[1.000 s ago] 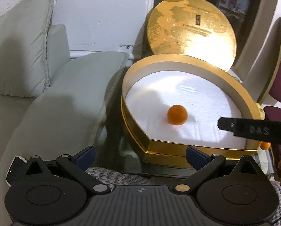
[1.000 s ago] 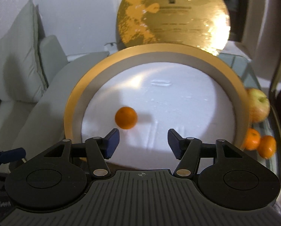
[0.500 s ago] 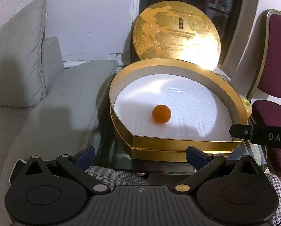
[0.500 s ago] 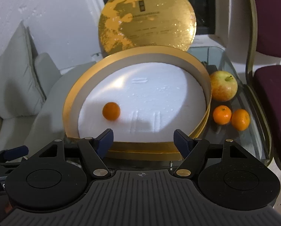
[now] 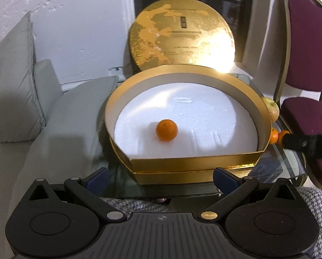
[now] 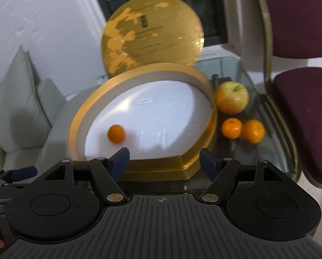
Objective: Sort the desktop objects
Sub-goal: 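Withdraw the open right gripper from the box toward the remaining oranges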
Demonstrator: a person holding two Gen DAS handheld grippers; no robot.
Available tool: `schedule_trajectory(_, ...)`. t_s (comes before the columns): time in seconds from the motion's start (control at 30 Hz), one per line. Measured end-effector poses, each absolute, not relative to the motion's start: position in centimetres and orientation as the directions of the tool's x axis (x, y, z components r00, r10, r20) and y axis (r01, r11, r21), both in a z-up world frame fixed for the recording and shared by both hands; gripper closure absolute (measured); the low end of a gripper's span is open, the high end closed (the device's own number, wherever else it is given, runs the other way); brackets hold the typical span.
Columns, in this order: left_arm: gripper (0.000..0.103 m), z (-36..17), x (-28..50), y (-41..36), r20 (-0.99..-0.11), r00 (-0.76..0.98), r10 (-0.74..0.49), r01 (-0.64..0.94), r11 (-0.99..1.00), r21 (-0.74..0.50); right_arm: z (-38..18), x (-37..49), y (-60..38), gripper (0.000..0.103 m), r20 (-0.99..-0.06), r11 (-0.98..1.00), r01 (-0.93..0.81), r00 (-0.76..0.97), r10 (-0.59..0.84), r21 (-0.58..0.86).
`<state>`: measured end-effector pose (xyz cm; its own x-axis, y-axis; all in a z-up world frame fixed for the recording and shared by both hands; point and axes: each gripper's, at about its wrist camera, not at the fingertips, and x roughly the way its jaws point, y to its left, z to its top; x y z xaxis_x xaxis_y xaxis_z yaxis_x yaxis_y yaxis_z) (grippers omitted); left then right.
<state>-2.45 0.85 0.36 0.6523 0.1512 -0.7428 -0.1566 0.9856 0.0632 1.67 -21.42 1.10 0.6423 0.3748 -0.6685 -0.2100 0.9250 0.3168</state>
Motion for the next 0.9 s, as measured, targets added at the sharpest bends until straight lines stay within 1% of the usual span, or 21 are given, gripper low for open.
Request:
schedule_trajectory(0.13,0.001,0.0,-1.5,-0.5,-0.753,0.64,0.152,-0.126,0.988,0.093,1.3,1.4,-23.8,0.027,-0.653,0.924,-0.156,0.666,0.359,0.349)
schedule_trajectory(0.37,0.001,0.1,-0.6,-3.6,-0.74,0.66,0.128,-0.039,0.99,0.137,1.4,1.2,-27.5,0.024,-0.635,0.923,-0.076,0.704,0.318,0.378)
schedule_trajectory(0.57,0.001,-0.6,-0.3,-4.9,-0.754,0.644,0.131,-0.006,0.986,0.166,0.4,1.6,-29.3,0.024,-0.65,0.918,-0.03,0.697,0.303,0.396)
schedule_trajectory(0.9,0.001,-1.0,0.5,-5.8,-0.761,0.637,0.12,0.034,0.982,0.184,-0.5,2.4,-29.9,0.022,-0.665,0.916,-0.011,0.684,0.3,0.402)
